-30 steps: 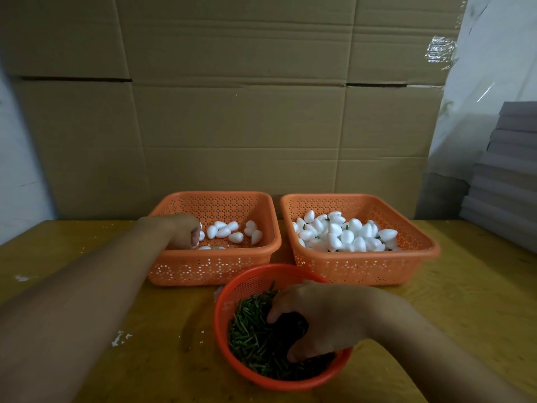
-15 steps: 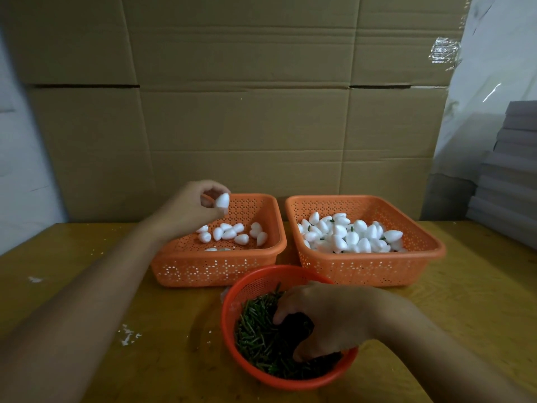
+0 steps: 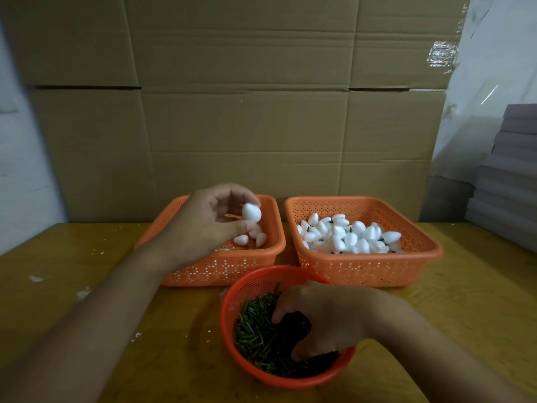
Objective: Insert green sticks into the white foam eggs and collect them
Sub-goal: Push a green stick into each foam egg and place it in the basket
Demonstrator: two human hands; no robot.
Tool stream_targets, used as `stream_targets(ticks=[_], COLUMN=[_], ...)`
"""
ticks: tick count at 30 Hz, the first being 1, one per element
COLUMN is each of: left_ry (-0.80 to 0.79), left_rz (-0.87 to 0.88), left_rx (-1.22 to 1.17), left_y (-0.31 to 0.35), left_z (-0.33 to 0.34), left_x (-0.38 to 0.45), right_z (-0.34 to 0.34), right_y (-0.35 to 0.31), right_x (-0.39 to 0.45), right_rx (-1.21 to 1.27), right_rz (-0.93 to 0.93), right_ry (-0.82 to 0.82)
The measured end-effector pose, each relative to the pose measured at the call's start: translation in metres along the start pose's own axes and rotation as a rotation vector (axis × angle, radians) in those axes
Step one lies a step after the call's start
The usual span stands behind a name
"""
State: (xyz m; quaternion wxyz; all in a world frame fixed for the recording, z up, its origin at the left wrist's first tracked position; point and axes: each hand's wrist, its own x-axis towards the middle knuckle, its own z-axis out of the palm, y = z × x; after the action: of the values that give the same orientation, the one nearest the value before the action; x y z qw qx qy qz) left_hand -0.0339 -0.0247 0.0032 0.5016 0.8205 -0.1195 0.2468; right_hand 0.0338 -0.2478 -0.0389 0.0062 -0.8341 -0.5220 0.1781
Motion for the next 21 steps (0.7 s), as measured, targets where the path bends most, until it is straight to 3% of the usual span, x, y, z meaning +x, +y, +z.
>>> stream_targets(ticks=[5, 9, 17, 21], left_ry=[-0.083, -0.136, -0.157, -0.108], left_rz=[-0.299, -0.474, -0.501, -0.455], left_rx=[-0.473, -0.68, -0.674, -0.477], left_y=[0.006, 0.004, 0.003, 0.008], left_z=[0.0, 0.004, 0.007, 0.011], left_x=[-0.005, -0.008, -0.008, -0.011], right_z=[0.001, 0.001, 0.001, 0.002], right_y=[0.0, -0.001, -0.001, -0.002], right_x=[0.001, 0.001, 0.0, -0.001], right_rx=[-0.016, -0.025, -0.03, -0.015], right_rz=[-0.002, -0.014, -0.011, -0.013], right_ry=[0.01, 0.005, 0.017, 0.023])
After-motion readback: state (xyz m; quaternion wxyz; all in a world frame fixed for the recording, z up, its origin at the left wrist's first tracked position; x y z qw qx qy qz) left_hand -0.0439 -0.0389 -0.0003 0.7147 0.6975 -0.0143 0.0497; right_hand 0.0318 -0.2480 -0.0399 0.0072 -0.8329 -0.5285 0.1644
